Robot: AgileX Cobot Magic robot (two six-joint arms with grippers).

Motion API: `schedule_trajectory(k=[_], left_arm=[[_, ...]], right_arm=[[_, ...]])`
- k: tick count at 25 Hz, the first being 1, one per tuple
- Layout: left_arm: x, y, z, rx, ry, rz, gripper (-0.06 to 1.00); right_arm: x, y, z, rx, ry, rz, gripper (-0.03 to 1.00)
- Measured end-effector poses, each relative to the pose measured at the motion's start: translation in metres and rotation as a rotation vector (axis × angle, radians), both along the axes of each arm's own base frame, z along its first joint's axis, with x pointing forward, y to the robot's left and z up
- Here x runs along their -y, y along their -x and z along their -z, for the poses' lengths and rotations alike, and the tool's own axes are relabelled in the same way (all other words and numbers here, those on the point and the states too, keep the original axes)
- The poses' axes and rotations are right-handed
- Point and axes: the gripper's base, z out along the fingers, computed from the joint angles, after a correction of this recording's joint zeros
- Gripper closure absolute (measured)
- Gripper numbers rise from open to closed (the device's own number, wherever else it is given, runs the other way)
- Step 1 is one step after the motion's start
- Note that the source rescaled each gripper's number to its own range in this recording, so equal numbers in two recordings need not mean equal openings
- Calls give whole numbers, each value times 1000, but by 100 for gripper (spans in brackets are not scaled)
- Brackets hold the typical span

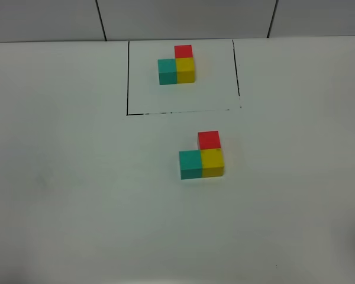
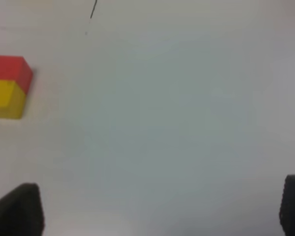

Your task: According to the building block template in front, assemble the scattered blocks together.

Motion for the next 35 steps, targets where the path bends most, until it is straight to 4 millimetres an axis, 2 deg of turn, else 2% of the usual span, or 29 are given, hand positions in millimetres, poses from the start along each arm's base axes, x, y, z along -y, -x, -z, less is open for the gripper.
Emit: schedule_trajectory(k=[8,12,21,29,35], left_arm=[[0,0,0,0,0,0,15],[0,0,0,0,0,0,15],[0,0,0,0,0,0,15],[0,0,0,0,0,0,15],[0,0,0,0,0,0,15]], right_arm=[[2,40,24,-12,-42,30,0],[3,54,24,46,-49,37,0],[5,70,33,59,-38,38,4],[6,88,33,158,-43,36,15],[6,90,33,168,-42,36,20]])
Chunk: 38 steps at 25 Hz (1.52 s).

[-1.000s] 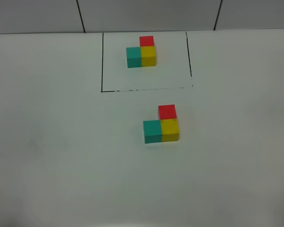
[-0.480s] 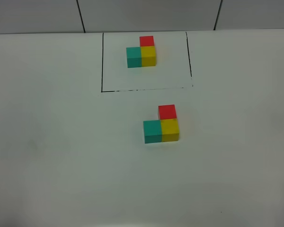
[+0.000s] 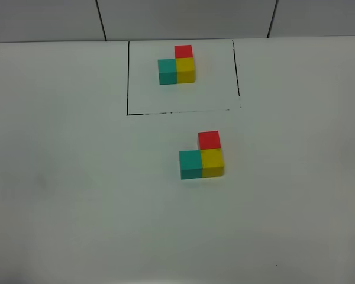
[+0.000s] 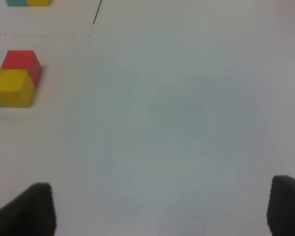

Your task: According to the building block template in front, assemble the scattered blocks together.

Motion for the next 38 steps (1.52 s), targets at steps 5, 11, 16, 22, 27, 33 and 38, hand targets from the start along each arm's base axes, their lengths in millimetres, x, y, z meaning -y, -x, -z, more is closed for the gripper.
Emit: schedule_trajectory(k=[5,11,16,22,27,33,38], left_arm=[[0,0,0,0,0,0,15],[0,0,0,0,0,0,15],[0,0,0,0,0,0,15],[0,0,0,0,0,0,15],[0,0,0,0,0,0,15],[0,0,0,0,0,0,15],[0,0,0,0,0,0,15]], right_arm=[[0,0,0,0,0,0,22],[0,0,0,0,0,0,23],[0,0,0,0,0,0,23],[0,0,0,0,0,0,23],[0,0,0,0,0,46,23],[0,0,0,0,0,80,23],[0,0,0,0,0,80,23]])
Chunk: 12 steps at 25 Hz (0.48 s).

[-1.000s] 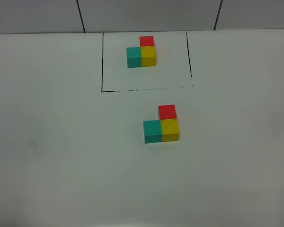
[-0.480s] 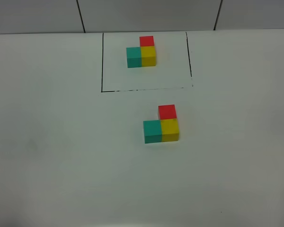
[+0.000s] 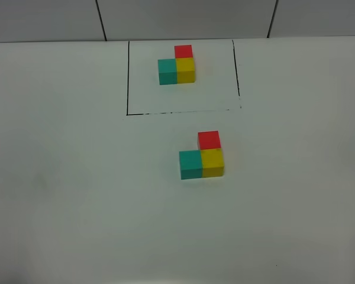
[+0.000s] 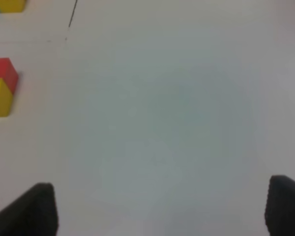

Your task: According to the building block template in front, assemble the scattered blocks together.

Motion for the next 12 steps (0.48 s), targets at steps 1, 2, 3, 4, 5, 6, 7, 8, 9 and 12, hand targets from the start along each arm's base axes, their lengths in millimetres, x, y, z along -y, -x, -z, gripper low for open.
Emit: schedule_trajectory(k=[1,2,3,4,5,6,7,8,9,12], left_arm=[[0,0,0,0,0,0,15],[0,0,0,0,0,0,15],[0,0,0,0,0,0,15],[0,0,0,0,0,0,15],[0,0,0,0,0,0,15],[0,0,0,0,0,0,15],[0,0,0,0,0,0,15],[0,0,0,0,0,0,15],[0,0,0,0,0,0,15],[0,0,0,0,0,0,15]], right_arm=[[0,0,0,0,0,0,23],[0,0,0,0,0,0,23],[0,0,0,-1,0,0,23],[0,0,0,-1,0,0,23],[0,0,0,-1,0,0,23],[0,0,0,-1,0,0,23],[0,0,0,-1,0,0,23],[0,0,0,-1,0,0,23],[0,0,0,-1,0,0,24],[0,0,0,-1,0,0,24]])
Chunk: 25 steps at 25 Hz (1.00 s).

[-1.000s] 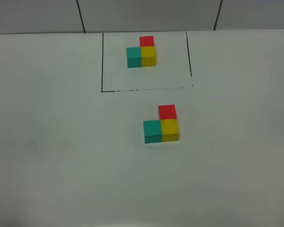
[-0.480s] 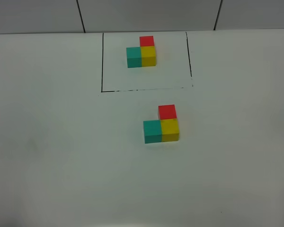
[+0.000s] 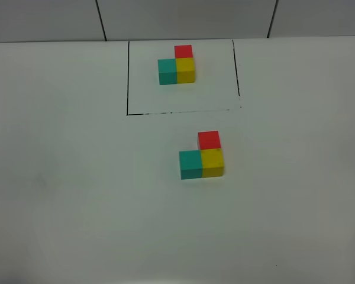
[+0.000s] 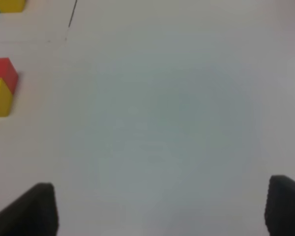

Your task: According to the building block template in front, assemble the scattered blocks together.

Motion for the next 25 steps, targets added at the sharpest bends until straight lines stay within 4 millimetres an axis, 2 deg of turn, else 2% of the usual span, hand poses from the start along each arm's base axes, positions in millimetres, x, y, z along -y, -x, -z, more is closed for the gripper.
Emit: schedule_trajectory(k=[25], left_arm=[[0,0,0,0,0,0,15]], right_arm=[[0,0,0,0,0,0,24]])
